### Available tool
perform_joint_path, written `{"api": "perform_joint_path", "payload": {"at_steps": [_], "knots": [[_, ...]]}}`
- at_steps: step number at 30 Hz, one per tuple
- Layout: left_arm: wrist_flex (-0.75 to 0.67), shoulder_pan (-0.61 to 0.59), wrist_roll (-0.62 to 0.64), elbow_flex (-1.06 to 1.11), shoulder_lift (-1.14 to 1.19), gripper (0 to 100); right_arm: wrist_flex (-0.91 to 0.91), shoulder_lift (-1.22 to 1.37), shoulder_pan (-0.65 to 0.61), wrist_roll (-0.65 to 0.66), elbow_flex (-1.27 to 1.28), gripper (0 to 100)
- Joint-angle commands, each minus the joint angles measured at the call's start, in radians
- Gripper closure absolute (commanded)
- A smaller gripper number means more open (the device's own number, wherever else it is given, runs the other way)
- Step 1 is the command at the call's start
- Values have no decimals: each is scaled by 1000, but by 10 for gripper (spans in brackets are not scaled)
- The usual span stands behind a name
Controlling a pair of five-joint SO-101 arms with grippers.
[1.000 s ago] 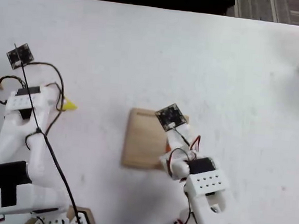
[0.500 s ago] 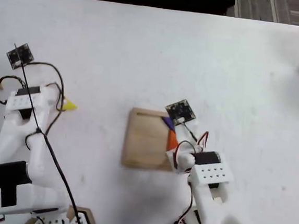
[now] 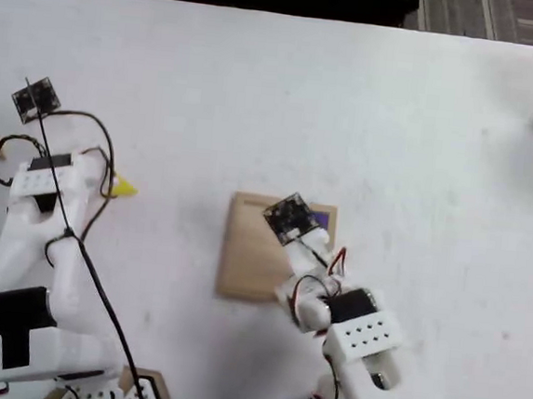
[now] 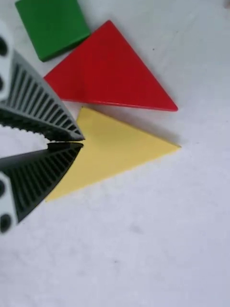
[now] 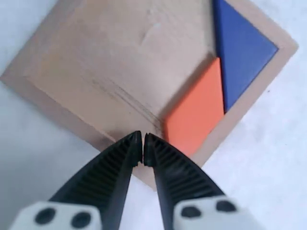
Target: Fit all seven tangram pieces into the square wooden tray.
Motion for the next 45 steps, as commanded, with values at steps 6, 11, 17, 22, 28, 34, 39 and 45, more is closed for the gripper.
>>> {"api": "perform_joint_path", "payload": {"at_steps": [6, 11, 17, 22, 28, 34, 39, 45], "knots": [[9, 15, -12, -38, -2, 976, -21, 140, 154, -6, -115, 978], [9, 15, -12, -40, -2, 976, -21, 137, 157, -6, -120, 978], [9, 15, -12, -41, -4, 976, 36, 33, 160, -14, -120, 978], [2, 15, -14, -44, -7, 976, 64, -61, 225, -9, -107, 978], [12, -61, -14, -46, -27, 976, 59, -93, 272, -6, -92, 978], [267, -182, -144, -213, -113, 952, -39, -85, 355, 46, -40, 978], [425, -239, -229, -439, -39, 836, -61, -85, 378, 66, -23, 978], [529, -344, -319, -789, 193, 828, -59, -85, 378, 69, -23, 978]]}}
